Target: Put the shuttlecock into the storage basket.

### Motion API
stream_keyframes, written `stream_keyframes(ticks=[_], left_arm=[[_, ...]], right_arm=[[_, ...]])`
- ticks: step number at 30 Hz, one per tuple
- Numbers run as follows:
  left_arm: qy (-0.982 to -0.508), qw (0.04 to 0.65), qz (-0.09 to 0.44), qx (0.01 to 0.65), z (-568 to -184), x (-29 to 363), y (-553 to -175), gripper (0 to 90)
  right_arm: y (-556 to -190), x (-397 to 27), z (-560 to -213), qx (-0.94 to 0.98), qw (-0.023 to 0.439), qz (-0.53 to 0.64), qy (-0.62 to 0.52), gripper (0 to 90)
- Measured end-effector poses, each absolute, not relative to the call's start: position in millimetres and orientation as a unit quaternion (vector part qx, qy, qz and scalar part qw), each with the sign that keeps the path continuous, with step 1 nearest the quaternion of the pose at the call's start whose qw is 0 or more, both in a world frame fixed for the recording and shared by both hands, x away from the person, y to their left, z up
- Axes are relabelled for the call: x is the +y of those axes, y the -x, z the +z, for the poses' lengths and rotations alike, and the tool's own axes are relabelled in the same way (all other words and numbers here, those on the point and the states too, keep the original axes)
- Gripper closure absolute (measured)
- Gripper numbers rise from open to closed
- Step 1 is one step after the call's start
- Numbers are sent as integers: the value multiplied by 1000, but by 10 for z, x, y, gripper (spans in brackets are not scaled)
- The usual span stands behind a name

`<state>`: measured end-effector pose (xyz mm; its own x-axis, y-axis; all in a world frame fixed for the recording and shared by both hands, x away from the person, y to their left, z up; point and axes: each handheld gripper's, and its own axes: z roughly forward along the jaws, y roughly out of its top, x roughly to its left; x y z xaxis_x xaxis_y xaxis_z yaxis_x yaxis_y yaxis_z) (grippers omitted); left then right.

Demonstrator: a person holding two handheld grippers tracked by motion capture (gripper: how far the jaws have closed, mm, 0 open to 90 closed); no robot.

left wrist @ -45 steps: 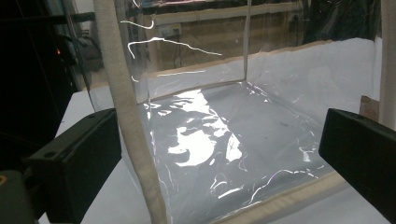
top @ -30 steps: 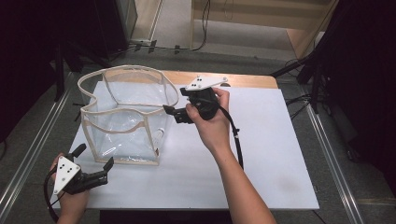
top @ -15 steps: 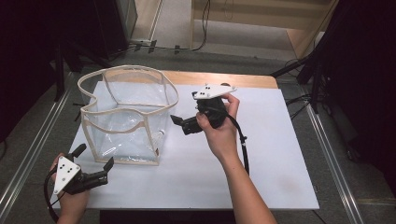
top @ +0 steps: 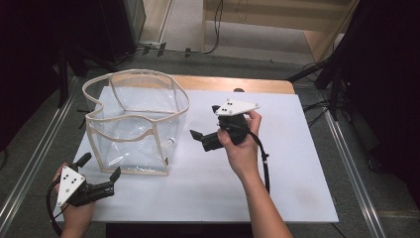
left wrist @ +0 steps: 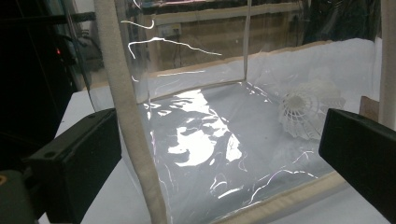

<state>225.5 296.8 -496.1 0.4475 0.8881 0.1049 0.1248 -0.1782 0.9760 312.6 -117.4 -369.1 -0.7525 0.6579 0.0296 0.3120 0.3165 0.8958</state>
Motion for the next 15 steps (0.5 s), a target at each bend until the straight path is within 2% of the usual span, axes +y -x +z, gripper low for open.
stream_keyframes(ticks=[15], left_arm=[[-674, 519, 368, 376, -4961, 2967, -2254, 0]], right_arm=[[-3017, -1410, -3925, 789, 183, 488, -324, 0]])
